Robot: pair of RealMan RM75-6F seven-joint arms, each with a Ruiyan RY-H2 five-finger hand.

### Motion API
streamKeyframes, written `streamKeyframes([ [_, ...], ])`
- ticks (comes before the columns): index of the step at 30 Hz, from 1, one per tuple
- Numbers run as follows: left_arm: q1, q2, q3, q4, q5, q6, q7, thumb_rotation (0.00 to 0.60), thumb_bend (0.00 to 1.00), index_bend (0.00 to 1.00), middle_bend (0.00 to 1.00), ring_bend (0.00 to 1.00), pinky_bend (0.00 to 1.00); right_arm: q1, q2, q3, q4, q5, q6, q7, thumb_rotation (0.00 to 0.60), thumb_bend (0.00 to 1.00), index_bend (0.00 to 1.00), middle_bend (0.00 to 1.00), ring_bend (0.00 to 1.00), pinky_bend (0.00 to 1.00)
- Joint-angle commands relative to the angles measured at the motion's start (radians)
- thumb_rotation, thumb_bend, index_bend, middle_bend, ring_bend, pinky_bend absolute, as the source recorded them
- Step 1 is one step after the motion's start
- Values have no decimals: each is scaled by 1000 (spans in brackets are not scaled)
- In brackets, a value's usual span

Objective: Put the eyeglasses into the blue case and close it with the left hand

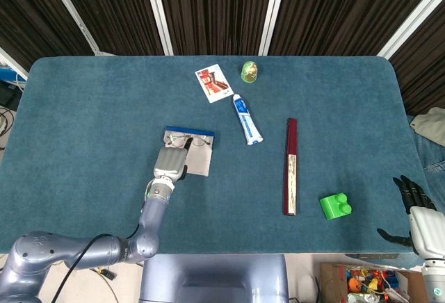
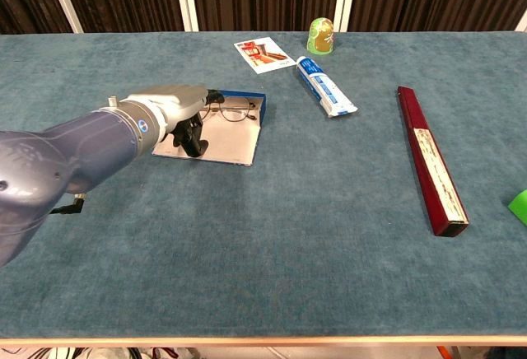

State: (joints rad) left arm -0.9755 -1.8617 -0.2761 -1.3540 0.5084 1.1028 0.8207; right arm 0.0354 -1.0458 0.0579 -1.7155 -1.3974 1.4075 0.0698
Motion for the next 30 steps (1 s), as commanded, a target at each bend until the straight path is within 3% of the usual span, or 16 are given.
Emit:
streamKeyframes([
  [1, 28, 48, 29, -87, 69, 63, 0, 600, 353, 110, 515, 464, 550, 0, 0, 0, 0, -1, 0, 0, 600, 108, 0, 0, 2, 168],
  [4, 43, 75, 50, -128, 109, 86, 0, 600, 240, 160, 344, 243, 263, 0, 0, -1, -1, -2, 1, 1, 600, 108, 0, 0, 2, 168],
  [6, 54, 97, 69, -148, 143, 92, -3, 600, 201, 143, 229, 122, 127, -1, 0, -1, -1, -3, 1, 2, 600, 108, 0, 0, 2, 168],
  [8, 62, 115, 85, -160, 167, 88, -9, 600, 193, 129, 159, 58, 64, -1, 1, -2, -2, -2, 0, 3, 600, 108, 0, 0, 2, 168],
  [21, 100, 153, 190, -99, 348, 38, -64, 600, 165, 109, 155, 47, 56, 1, 4, -2, -8, 5, -9, 3, 600, 107, 0, 0, 3, 168],
  [30, 92, 100, 189, -9, 383, 15, -54, 600, 168, 102, 149, 47, 56, 2, 8, -2, -12, 10, -13, 7, 600, 107, 0, 0, 3, 168],
])
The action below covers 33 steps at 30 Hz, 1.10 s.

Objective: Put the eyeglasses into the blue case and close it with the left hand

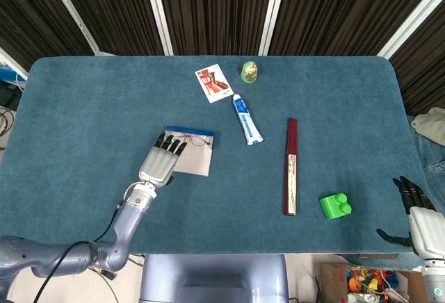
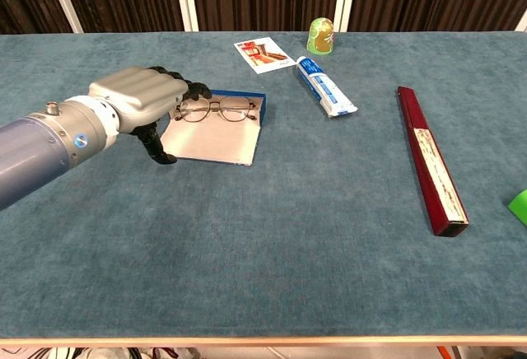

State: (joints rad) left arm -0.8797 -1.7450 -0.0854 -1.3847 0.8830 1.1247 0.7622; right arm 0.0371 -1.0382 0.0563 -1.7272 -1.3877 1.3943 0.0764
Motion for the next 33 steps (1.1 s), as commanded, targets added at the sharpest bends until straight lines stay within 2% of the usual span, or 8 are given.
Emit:
streamKeyframes([
  [1, -4, -23, -3, 31, 9, -12, 3, 600, 168, 100, 147, 47, 56, 0, 0, 0, 0, 1, -1, 1, 600, 107, 0, 0, 3, 168],
  [14, -1, -85, -27, 110, 25, -53, -27, 600, 170, 93, 150, 47, 57, 2, 3, 0, -3, 7, -9, 2, 600, 108, 0, 0, 3, 168],
  [19, -3, -104, -34, 134, 27, -61, -19, 600, 212, 114, 159, 47, 57, 3, 4, 1, -5, 11, -12, 4, 600, 107, 0, 0, 3, 168],
  [26, -3, -123, -50, 156, 26, -66, -12, 600, 213, 4, 136, 47, 56, 4, 5, 1, -6, 12, -15, 5, 600, 106, 0, 0, 3, 168],
  [33, -2, -136, -61, 169, 23, -76, -5, 600, 213, 0, 127, 47, 56, 4, 6, 1, -7, 13, -15, 6, 600, 108, 0, 0, 3, 168],
])
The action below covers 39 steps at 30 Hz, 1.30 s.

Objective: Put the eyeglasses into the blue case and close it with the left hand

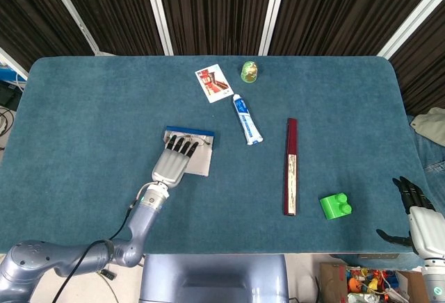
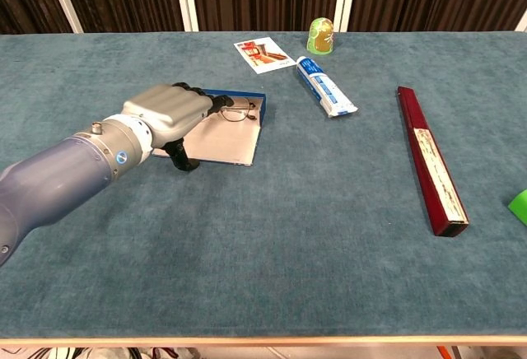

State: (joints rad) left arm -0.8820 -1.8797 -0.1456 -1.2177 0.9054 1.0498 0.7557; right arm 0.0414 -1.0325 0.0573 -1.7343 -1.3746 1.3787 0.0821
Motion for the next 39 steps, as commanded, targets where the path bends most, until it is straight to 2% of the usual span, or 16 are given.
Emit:
streamKeyframes([
  [1, 0, -3, -2, 4, 1, -3, 2, 600, 213, 0, 126, 47, 56, 0, 0, 0, 0, 1, 0, 0, 600, 108, 0, 0, 3, 168],
  [15, 7, -7, -18, 14, 26, 3, 14, 600, 184, 0, 96, 47, 56, 1, 1, 0, -1, 2, -3, 0, 600, 107, 0, 0, 3, 168],
  [19, 3, -10, -21, 25, 31, 2, 26, 600, 214, 7, 95, 47, 56, 1, 0, -1, 0, 0, -2, -3, 600, 108, 0, 0, 3, 168],
  [29, 1, -22, -35, 50, 33, -7, 35, 600, 217, 31, 91, 47, 56, 1, 2, -2, -2, 1, -4, -1, 600, 107, 0, 0, 3, 168],
  [39, -8, -41, -47, 93, 51, -6, 43, 600, 332, 95, 90, 47, 57, 2, 5, -2, -4, 3, -8, 3, 600, 106, 0, 0, 4, 168],
])
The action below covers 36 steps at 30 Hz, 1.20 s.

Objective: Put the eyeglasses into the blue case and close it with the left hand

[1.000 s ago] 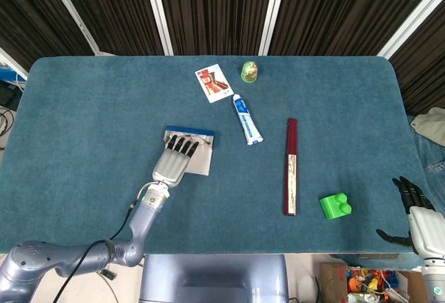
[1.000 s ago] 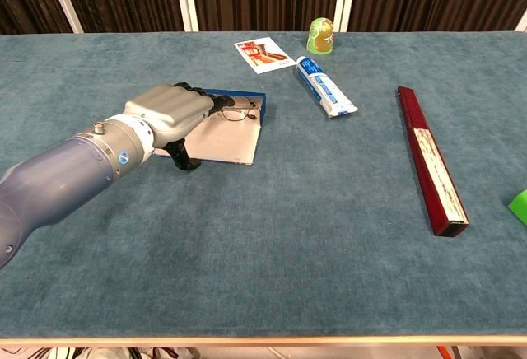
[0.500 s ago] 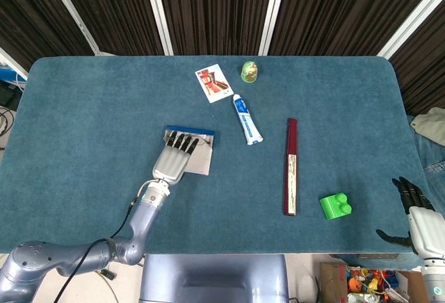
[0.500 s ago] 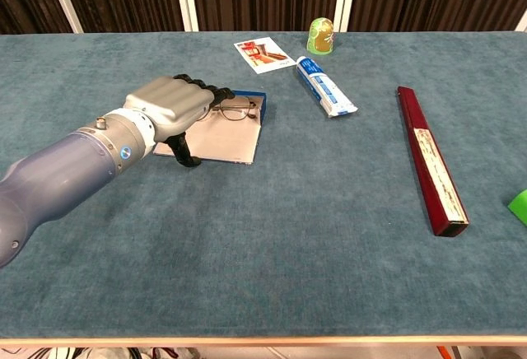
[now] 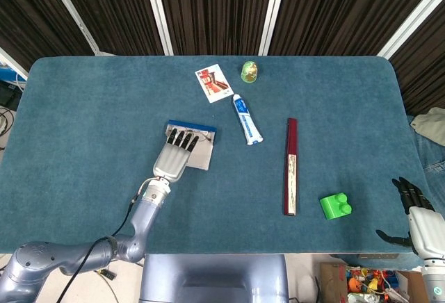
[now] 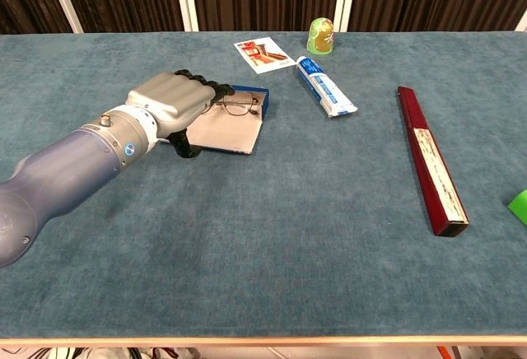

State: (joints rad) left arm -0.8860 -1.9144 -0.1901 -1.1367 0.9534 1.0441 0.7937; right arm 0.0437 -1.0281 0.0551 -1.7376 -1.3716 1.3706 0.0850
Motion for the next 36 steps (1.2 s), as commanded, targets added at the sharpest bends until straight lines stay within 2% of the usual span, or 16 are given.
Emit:
streamKeyframes([
  [1, -6, -10, -5, 21, 3, -2, 9, 600, 343, 107, 91, 47, 57, 0, 1, 0, -1, 0, 0, 0, 600, 106, 0, 0, 4, 168],
  [8, -29, -33, -33, 75, 6, -4, 27, 600, 377, 189, 91, 47, 57, 0, 2, 0, -2, 1, -1, 2, 600, 107, 0, 0, 3, 168],
  [18, -102, -100, -113, 230, -14, -45, 18, 600, 384, 280, 91, 47, 57, -1, 1, 0, -3, 5, 0, -1, 600, 108, 0, 0, 4, 168],
  [27, -106, -143, -105, 316, 12, -68, -40, 600, 385, 367, 92, 47, 57, -1, 2, 1, -5, 9, -3, 0, 600, 107, 0, 0, 4, 168],
  [36, -94, -143, -102, 320, 42, -51, -79, 600, 389, 472, 103, 47, 57, 1, 3, 0, -6, 10, -7, 0, 600, 107, 0, 0, 4, 168],
])
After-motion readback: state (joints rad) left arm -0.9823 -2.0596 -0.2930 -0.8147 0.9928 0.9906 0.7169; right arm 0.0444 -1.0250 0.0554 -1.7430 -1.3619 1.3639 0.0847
